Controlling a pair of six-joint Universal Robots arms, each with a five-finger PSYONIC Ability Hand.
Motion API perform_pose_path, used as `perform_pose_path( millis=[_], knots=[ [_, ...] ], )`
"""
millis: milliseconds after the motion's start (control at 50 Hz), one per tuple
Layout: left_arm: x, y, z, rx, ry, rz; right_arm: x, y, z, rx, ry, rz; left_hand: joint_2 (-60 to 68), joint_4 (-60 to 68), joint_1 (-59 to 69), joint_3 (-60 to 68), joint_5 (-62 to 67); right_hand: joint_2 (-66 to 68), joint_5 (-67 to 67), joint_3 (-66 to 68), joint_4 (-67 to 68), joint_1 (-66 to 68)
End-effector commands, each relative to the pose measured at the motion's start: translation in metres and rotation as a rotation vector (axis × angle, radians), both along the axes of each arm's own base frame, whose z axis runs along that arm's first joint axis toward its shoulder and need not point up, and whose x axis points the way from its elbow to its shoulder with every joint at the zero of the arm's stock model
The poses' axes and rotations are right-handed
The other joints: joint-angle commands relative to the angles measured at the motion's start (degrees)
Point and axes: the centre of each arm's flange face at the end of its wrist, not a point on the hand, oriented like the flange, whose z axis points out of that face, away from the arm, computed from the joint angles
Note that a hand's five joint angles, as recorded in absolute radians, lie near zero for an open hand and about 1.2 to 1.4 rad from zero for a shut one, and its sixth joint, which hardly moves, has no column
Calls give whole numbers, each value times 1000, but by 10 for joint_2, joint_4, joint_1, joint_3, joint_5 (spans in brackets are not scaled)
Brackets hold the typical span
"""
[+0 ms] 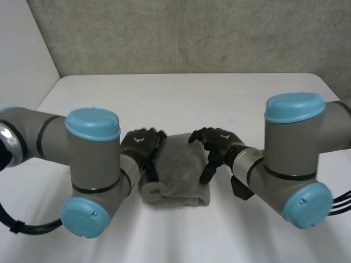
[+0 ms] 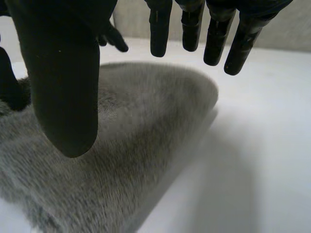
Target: Fold the towel.
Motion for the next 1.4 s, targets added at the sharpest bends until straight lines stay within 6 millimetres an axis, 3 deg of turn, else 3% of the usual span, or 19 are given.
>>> perform_pose_path(
  millis=[20,100,140,160,180,200,240,260,300,320,360,380,400,420,460,580,780,1000,1400],
  knots=[
    [17,-6,-21,60,-59,55,13,1,-38,-24,130,78,16,15,15,15,12,-51,-46,-34,-44,-59],
    [18,-5,-16,53,-53,57,15,3,-39,-80,189,103,12,12,11,11,8,-51,-46,-34,-44,-59],
    [17,-4,9,0,-14,52,15,-1,-20,-141,168,72,12,12,11,11,8,-51,-46,-34,-44,-59],
    [17,-3,9,0,-13,52,15,-1,-20,-142,168,71,12,12,11,11,8,-51,-46,-34,-44,-59],
    [16,-2,26,-38,14,49,15,-2,-1,-191,136,55,9,8,8,8,5,-51,-46,-34,-44,-59],
    [16,-2,26,-39,15,49,15,-2,-1,-192,136,55,9,8,8,8,5,-51,-46,-34,-44,-59],
    [17,-2,65,-126,78,51,10,-3,46,-301,55,18,6,5,4,5,2,-51,-46,-34,-44,-59],
    [17,-2,65,-127,79,51,10,-3,46,-301,55,18,5,5,4,5,2,-51,-46,-34,-44,-59],
    [18,0,106,-222,147,48,1,-2,91,-408,-9,-42,5,5,4,5,2,-51,-46,-34,-44,-59],
    [18,0,106,-222,148,48,1,-2,92,-408,-10,-43,5,5,4,5,2,-51,-46,-34,-44,-59],
    [27,5,151,-320,218,61,-23,-5,137,-516,-50,-155,9,8,8,8,5,-51,-46,-34,-44,-59],
    [27,5,151,-321,218,61,-23,-5,137,-516,-51,-156,9,8,8,8,5,-51,-46,-34,-44,-59],
    [36,6,168,-350,235,80,-36,-7,156,-562,-60,-216,11,10,9,10,7,-51,-46,-34,-44,-59],
    [36,6,169,-351,235,81,-36,-7,156,-562,-60,-216,11,10,9,10,7,-51,-46,-34,-44,-59],
    [62,0,189,-371,226,149,-60,-7,180,-613,-67,-311,14,13,13,13,10,-51,-46,-34,-44,-59],
    [91,-1,201,-351,178,211,-80,-5,177,-562,-11,-364,9,8,8,8,5,-51,-46,-34,-44,-59],
    [89,7,201,-339,187,178,-87,-8,179,-563,1,-375,4,3,3,3,0,-51,-46,-34,-44,-59],
    [89,18,224,-419,235,163,-89,-10,176,-556,10,-378,-3,-3,-4,-4,-7,-51,-46,-34,-44,-59],
    [80,29,223,-410,244,120,-88,-6,176,-554,10,-368,-10,-10,-11,-11,-13,-51,-46,-34,-44,-59]
  ],
)
